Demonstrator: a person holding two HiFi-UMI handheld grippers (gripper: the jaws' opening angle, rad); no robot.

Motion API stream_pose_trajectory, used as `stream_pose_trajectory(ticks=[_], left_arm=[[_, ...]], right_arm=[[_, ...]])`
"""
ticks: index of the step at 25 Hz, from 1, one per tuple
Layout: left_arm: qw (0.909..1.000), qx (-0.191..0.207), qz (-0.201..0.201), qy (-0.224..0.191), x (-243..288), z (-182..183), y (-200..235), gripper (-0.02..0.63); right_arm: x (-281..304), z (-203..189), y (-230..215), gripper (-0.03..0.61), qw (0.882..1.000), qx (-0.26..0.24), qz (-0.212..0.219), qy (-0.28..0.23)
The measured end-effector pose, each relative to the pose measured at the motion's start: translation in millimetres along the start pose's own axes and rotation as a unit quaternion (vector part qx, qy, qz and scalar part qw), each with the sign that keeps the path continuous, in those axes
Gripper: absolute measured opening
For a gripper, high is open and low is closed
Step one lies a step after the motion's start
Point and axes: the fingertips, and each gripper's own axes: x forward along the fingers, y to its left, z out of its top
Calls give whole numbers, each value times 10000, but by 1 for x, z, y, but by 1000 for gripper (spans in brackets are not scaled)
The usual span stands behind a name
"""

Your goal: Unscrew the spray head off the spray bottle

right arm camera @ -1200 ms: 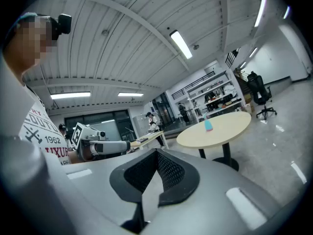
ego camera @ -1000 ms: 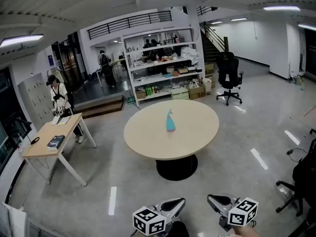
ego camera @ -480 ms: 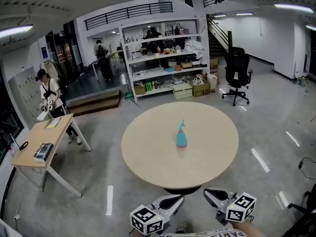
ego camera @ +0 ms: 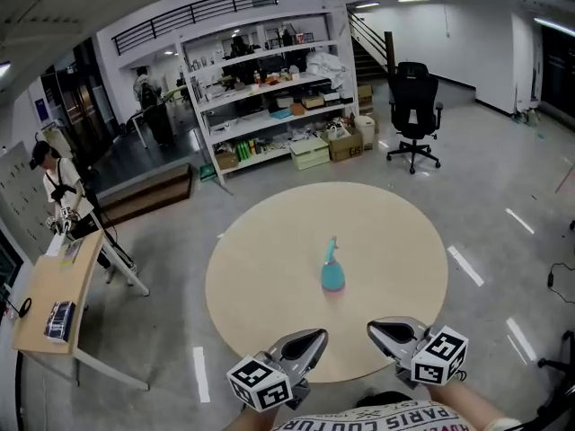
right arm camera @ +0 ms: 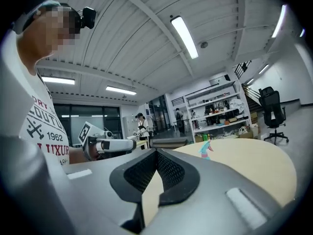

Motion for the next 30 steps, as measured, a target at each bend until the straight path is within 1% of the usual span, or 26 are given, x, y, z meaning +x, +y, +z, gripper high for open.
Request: stream_pose_trajectory(ticks=[3, 6, 10, 12, 14, 17, 18, 19, 22, 25, 26, 27, 30], left_arm=[[9999, 55, -14, 116, 16, -5, 15, 0], [9997, 79, 0, 236, 23, -8, 35, 0], [9999, 27, -7, 147, 35, 10, 57, 0], [9997, 139, 106, 161, 42, 13, 75, 0], [9990, 234, 307, 213, 52, 12, 98, 2], [9978, 190, 579, 257, 71, 5, 132, 2], [9969, 245, 692, 299, 78, 1, 145, 41], [9956, 347, 794, 368, 85, -5, 158, 127], [9915, 645, 865, 727, 114, -31, 194, 230], [9815, 993, 919, 1356, 160, -80, 235, 340], [9788, 1056, 907, 1501, 174, -93, 245, 369], [9774, 1087, 890, 1579, 186, -103, 252, 380], [9742, 1181, 906, 1695, 202, -117, 263, 381]], right_arm=[[16, 2, -22, 2, 9999, 133, -10, -45], [36, 2, -35, 2, 9997, 218, 141, -16], [57, 11, -64, 2, 9992, 316, 256, 48], [69, 16, -81, 2, 9991, 329, 248, 21], [78, 16, -95, 2, 9989, 398, 256, -5], [87, 9, -115, 2, 9983, 517, 252, 96], [89, 7, -122, 2, 9981, 552, 229, 129], [92, 6, -128, 2, 9980, 590, 193, 154], [99, -1, -150, 2, 9970, 737, 68, 245], [111, -16, -181, 2, 9953, 859, -25, 448], [115, -21, -190, 2, 9947, 888, -40, 511], [119, -25, -196, 2, 9943, 903, -42, 559], [126, -28, -198, 2, 9951, 833, 145, 517]])
